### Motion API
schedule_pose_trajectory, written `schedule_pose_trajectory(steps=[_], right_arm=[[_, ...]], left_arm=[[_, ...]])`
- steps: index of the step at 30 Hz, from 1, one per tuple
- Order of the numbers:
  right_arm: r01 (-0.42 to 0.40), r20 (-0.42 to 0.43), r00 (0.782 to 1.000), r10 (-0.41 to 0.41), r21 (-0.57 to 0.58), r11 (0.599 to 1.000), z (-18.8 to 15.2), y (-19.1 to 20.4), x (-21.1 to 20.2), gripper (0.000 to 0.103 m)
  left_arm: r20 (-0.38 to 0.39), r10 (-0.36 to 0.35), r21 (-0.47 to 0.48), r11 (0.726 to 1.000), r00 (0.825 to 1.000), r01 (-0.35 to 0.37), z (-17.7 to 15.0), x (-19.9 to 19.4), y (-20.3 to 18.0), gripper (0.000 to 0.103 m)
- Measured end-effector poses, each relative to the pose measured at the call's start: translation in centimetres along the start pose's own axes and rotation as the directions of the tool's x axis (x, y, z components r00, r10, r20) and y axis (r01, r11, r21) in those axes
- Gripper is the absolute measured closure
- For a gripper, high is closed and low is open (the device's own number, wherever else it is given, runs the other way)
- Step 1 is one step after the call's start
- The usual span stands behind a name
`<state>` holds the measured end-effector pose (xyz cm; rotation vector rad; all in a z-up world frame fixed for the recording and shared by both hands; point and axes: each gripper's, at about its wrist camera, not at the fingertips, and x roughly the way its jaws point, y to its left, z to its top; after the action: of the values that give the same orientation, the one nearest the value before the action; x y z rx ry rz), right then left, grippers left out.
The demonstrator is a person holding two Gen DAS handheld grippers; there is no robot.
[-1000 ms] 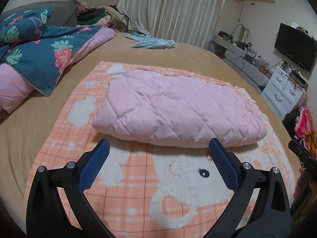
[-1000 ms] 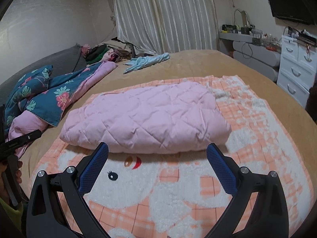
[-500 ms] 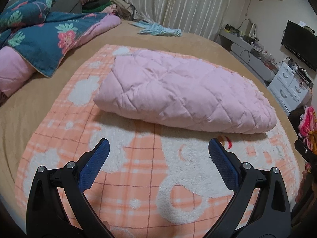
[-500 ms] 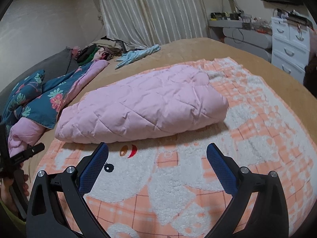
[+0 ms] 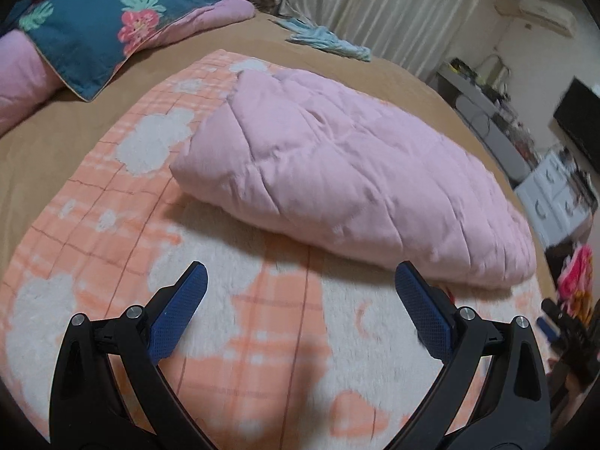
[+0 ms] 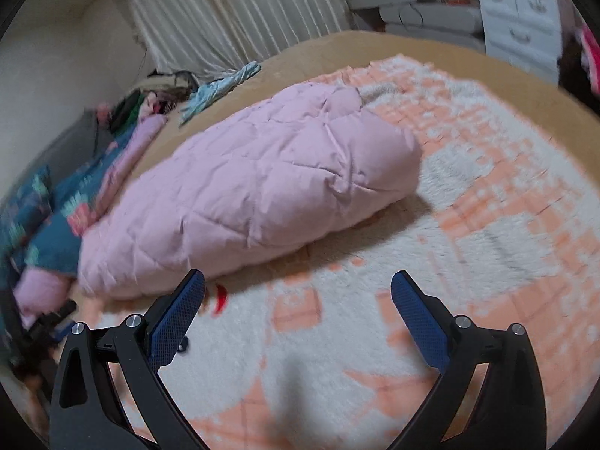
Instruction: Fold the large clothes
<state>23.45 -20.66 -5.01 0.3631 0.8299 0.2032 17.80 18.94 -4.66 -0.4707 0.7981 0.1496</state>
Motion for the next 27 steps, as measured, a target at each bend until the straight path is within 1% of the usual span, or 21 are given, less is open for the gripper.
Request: schedule_pose_trajectory(steps=[2,3,6,9,11,14,17,19,22,26,27], right_arm=[[-0.01,-0.006,1.0,0.011,0.063,0.998,0.7,-0.6,1.0,0.004],[-0.033,-0.008,0.999,0.034,0.109,0.993,1.2,-1.1,1.7,0.004],[-0.045,-0.011,0.999,0.049,0.199,0.979,2.3,-2.1,3.5,0.004],[-0.06,-0.018,0.998,0.067,0.272,0.96,3.2,-3.1,5.4,0.004],[-0.075,-0.016,0.996,0.084,0.31,0.948,3.7,-3.6,6.3,0.004],[-0.072,-0.008,0.997,0.079,0.324,0.943,4.6,-4.0,7.9,0.004],[-0.082,-0.017,0.995,0.094,0.349,0.934,5.2,-4.5,9.7,0.004],[-0.078,-0.013,0.996,0.087,0.34,0.937,5.5,-4.5,10.3,0.004],[-0.081,-0.01,0.996,0.089,0.34,0.937,5.9,-4.5,11.3,0.004],[-0.089,-0.006,0.995,0.096,0.34,0.936,6.4,-4.7,12.4,0.004],[-0.089,-0.006,0.995,0.097,0.338,0.937,6.5,-4.7,12.6,0.004]], left_arm=[[0.002,-0.015,-0.034,0.999,1.0,0.015,0.8,0.7,0.5,0.009],[0.0,-0.019,-0.049,0.999,1.0,0.019,1.1,1.0,0.7,0.009],[-0.002,-0.041,-0.098,0.994,0.999,0.041,2.1,2.3,1.5,0.009],[-0.017,-0.096,-0.181,0.979,0.995,0.092,2.9,3.9,2.7,0.009],[-0.023,-0.143,-0.239,0.962,0.989,0.133,3.3,4.9,3.5,0.009],[-0.021,-0.188,-0.295,0.939,0.982,0.174,3.7,6.1,4.0,0.009],[-0.021,-0.193,-0.324,0.93,0.981,0.176,4.2,6.9,4.1,0.009],[-0.023,-0.191,-0.348,0.922,0.981,0.172,4.3,7.5,4.2,0.009],[-0.031,-0.205,-0.402,0.899,0.978,0.175,4.2,8.5,5.0,0.009],[-0.031,-0.247,-0.474,0.857,0.968,0.204,4.3,10.1,5.7,0.009],[-0.029,-0.254,-0.484,0.85,0.967,0.209,4.3,10.4,5.8,0.009]])
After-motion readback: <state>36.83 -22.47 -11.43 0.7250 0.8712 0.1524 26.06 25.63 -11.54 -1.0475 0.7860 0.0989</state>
